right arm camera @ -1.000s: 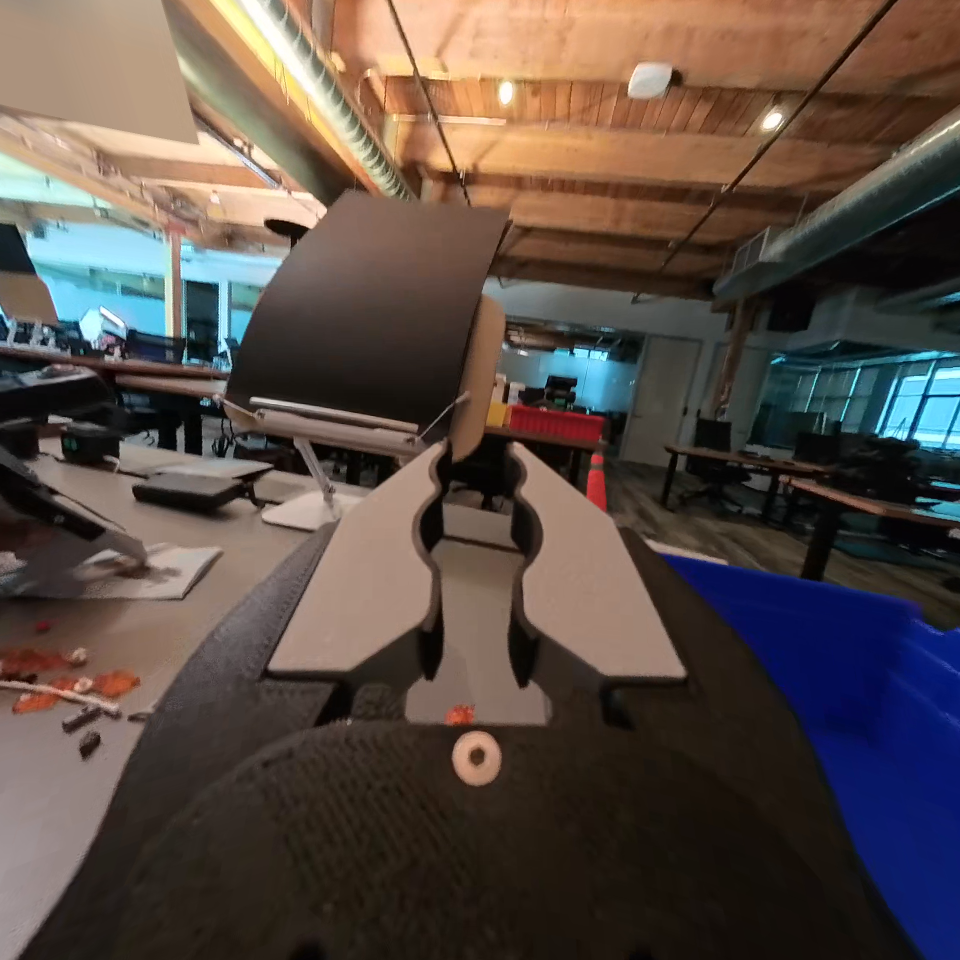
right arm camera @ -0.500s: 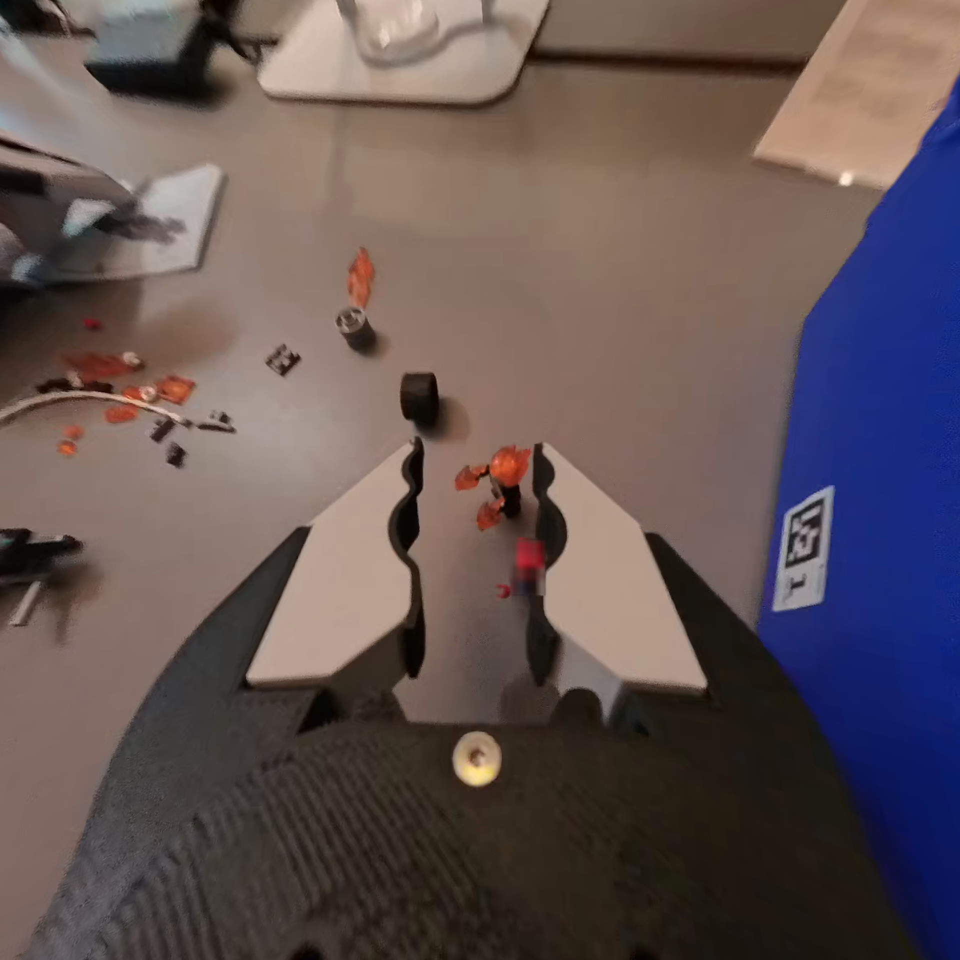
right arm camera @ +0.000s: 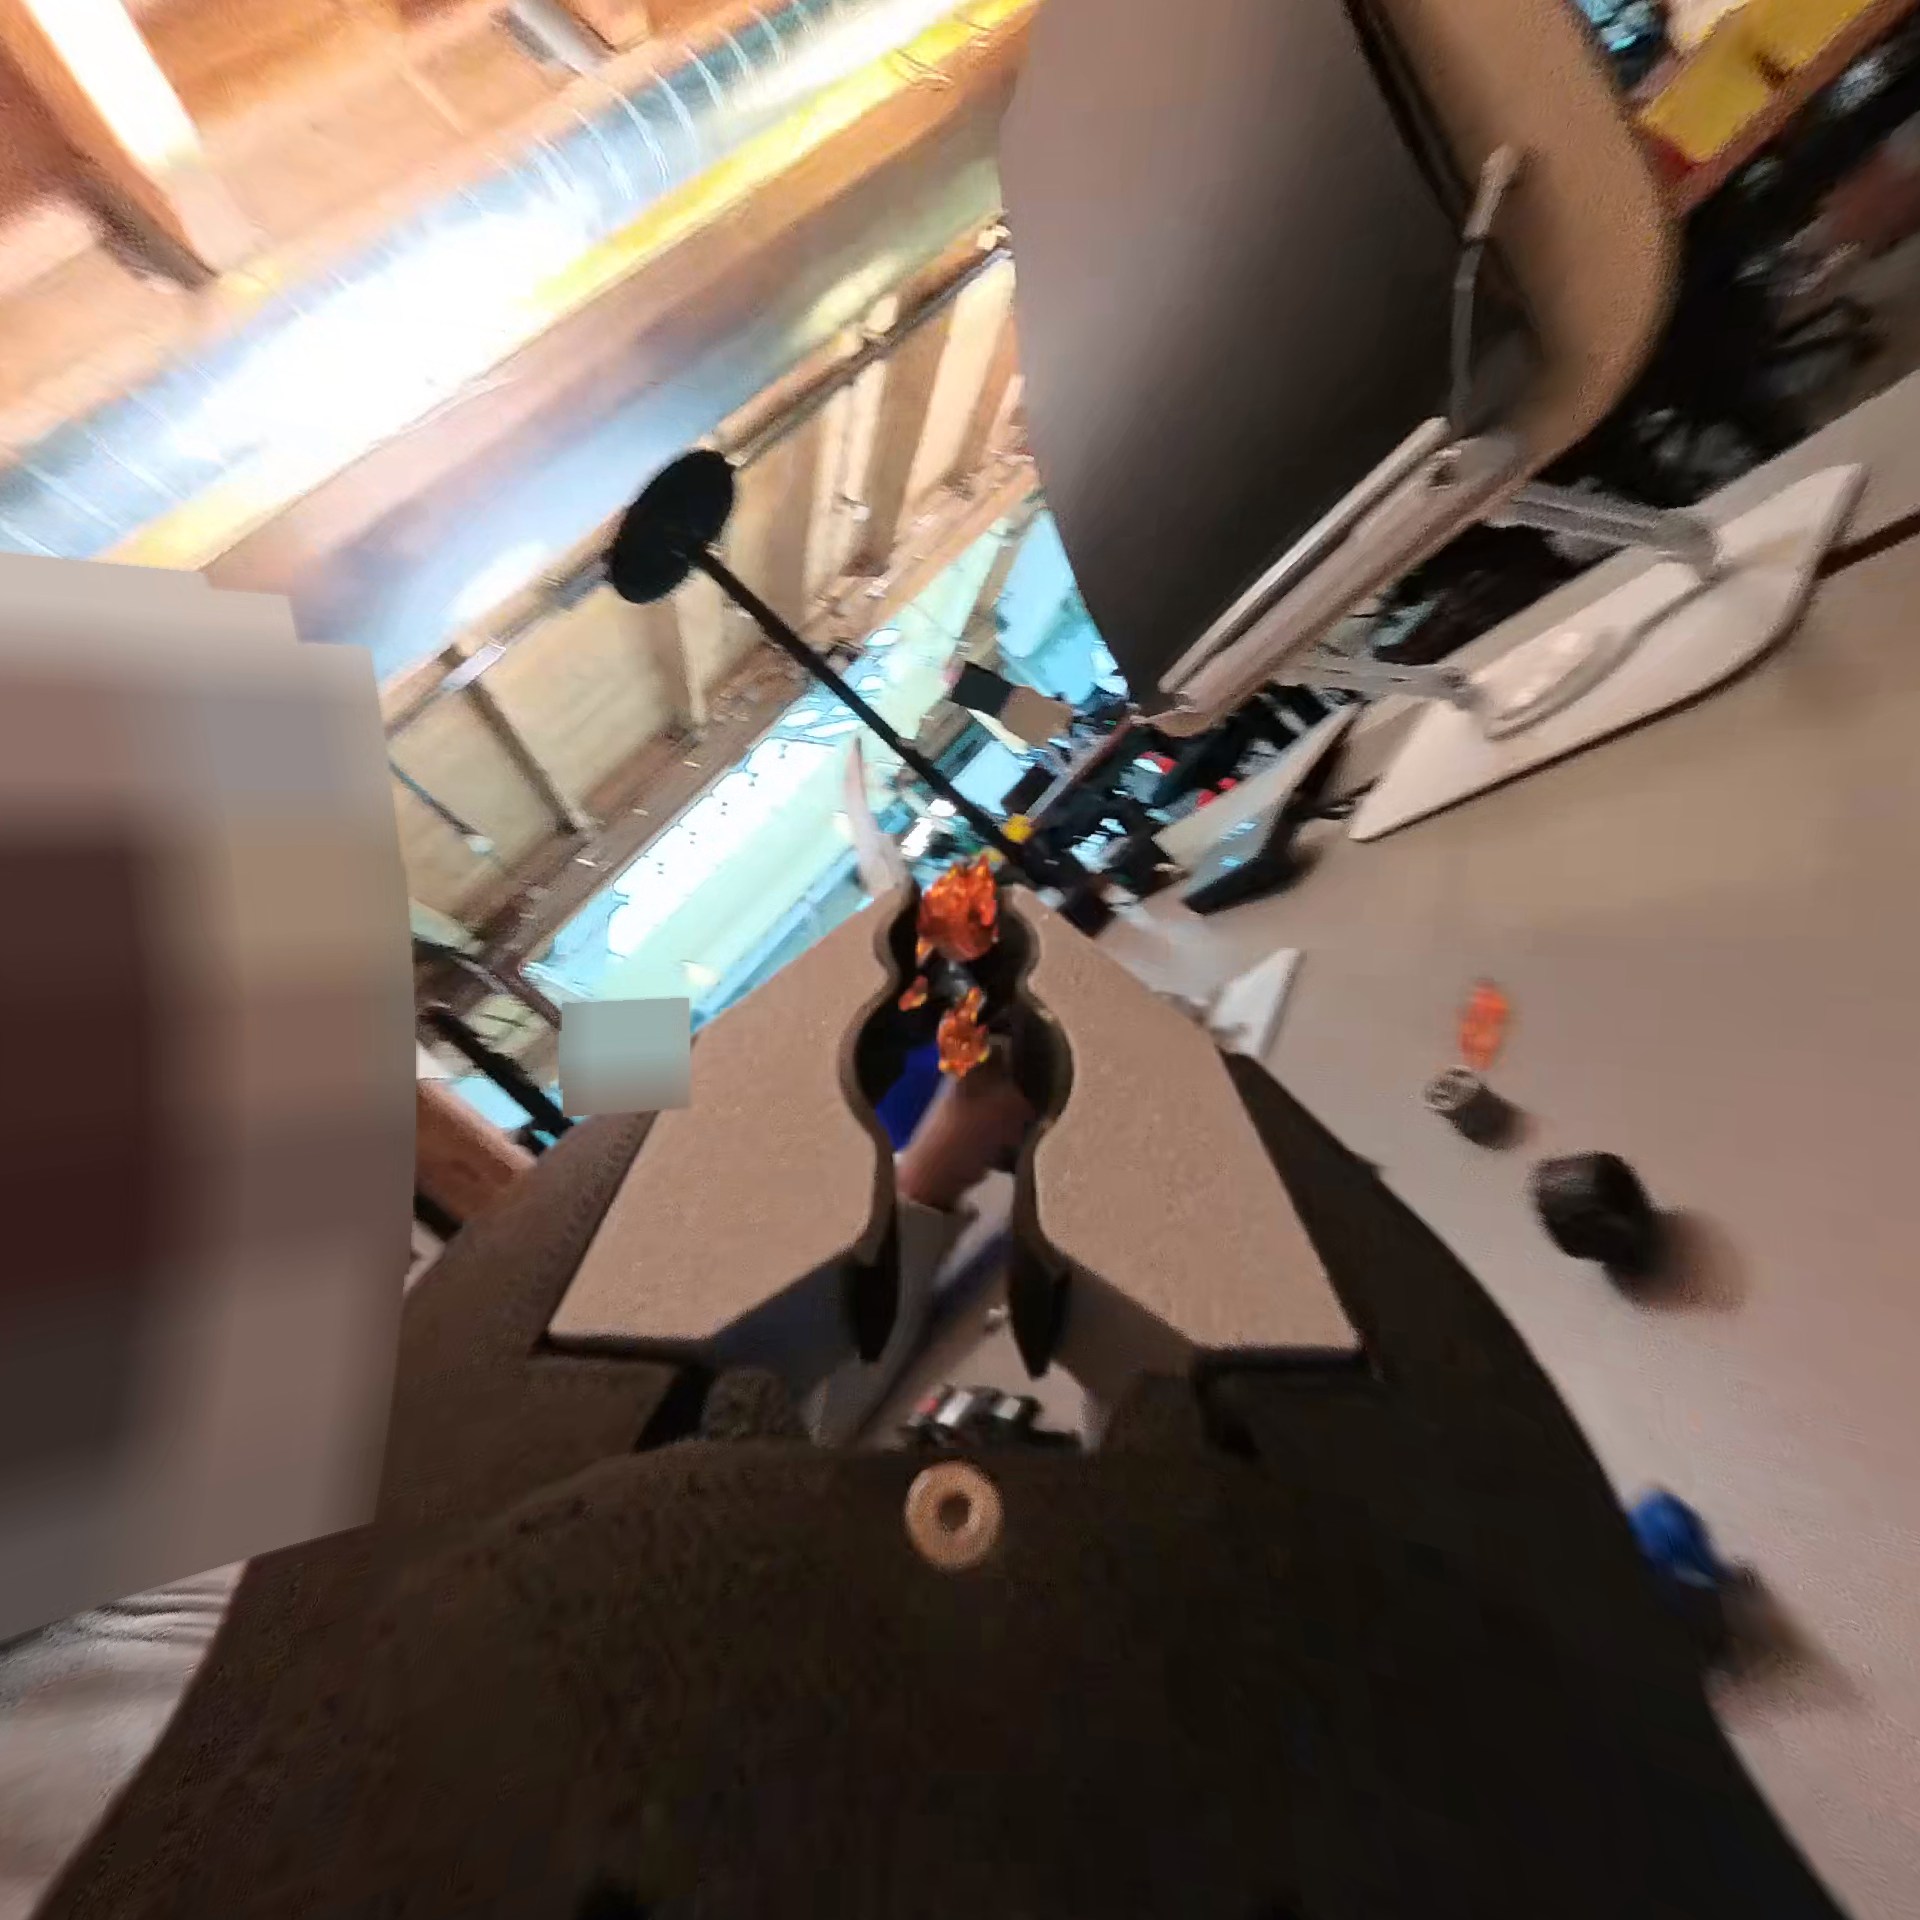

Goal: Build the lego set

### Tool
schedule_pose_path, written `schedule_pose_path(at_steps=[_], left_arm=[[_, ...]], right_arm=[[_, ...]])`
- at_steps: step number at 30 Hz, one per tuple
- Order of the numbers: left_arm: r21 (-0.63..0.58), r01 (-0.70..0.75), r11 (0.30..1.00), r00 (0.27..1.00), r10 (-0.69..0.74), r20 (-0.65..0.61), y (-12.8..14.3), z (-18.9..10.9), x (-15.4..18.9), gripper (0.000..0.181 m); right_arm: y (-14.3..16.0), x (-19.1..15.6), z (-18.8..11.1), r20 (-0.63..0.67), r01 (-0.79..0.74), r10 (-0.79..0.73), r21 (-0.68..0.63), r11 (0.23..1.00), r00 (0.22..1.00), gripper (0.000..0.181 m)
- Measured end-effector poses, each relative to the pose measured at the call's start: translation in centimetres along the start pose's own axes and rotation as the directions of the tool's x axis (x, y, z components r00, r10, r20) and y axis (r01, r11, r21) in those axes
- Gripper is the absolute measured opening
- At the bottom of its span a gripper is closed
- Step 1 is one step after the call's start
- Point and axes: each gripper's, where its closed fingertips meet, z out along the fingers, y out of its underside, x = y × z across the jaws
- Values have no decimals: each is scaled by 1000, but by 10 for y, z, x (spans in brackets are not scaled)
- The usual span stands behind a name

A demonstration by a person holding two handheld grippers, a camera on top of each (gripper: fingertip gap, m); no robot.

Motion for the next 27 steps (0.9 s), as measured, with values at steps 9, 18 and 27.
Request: schedule_pose_path(at_steps=[9,18,27], left_arm=[[-1,-6,1000,1000,6,-3,0,0,0,3],[-3,-6,1000,1000,6,-12,1,0,1,3],[15,114,993,976,-110,-186,-4,-3,13,3]], right_arm=[[-16,-65,5,441,-379,314,64,923,841,11],[1,-72,22,411,-342,307,14,940,859,11],[72,53,32,-313,260,-399,-403,878,862,12]])
